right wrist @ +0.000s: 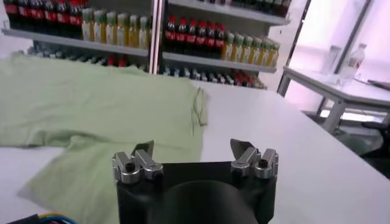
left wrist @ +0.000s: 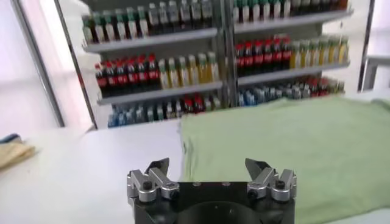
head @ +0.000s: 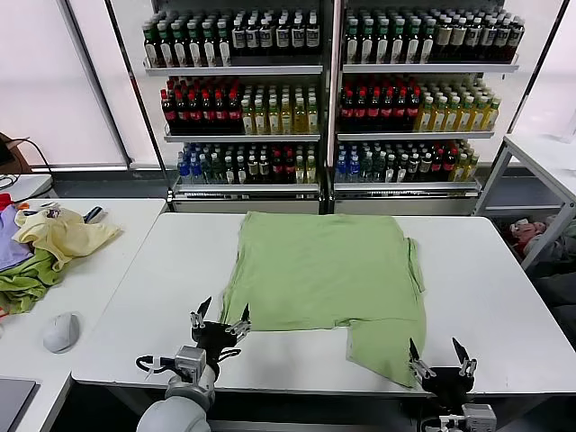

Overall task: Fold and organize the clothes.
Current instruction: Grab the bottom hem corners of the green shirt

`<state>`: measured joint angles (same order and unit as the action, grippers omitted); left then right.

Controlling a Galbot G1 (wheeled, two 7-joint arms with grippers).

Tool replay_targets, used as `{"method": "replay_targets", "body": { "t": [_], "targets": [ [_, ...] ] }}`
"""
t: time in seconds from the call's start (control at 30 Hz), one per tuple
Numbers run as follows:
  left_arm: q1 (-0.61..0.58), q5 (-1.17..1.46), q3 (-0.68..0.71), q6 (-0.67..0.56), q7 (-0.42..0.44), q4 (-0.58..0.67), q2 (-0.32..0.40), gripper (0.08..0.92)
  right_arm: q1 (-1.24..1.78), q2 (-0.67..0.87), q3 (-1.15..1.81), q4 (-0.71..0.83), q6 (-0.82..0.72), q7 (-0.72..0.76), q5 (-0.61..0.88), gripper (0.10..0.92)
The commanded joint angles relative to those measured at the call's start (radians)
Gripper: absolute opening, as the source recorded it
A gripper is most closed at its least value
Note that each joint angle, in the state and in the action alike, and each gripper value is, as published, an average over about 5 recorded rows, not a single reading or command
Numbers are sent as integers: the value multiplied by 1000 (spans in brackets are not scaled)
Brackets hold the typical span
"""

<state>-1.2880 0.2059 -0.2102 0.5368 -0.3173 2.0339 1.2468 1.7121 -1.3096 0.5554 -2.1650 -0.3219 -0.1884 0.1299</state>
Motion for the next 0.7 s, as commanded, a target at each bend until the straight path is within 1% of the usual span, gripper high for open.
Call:
{"method": "replay_targets", "body": {
  "t": [0.03,0.27,0.4,0.47,0.57,0.7],
  "targets": [
    [87,12,25,47,-13,-105,-11,823,-3,7,-5,18,-14,-3,-3,823],
    [36,23,31,49,-31,-83,-5,823,-10,-5,-34,38,-16,-3,-17,823],
    [18,35,29,50,-42,-100,-5,823,-15,-7,-44,45,-16,-1,-17,811],
    [10,45,28,50,-46,-106,-5,823,-15,-7,-48,46,-16,0,-16,775],
    [1,51,29,50,-51,-106,-5,820,-13,-7,-54,47,-15,1,-16,690],
    [-3,70,28,50,-59,-103,-6,749,-9,-7,-58,51,-11,0,-7,578]
  ]
}}
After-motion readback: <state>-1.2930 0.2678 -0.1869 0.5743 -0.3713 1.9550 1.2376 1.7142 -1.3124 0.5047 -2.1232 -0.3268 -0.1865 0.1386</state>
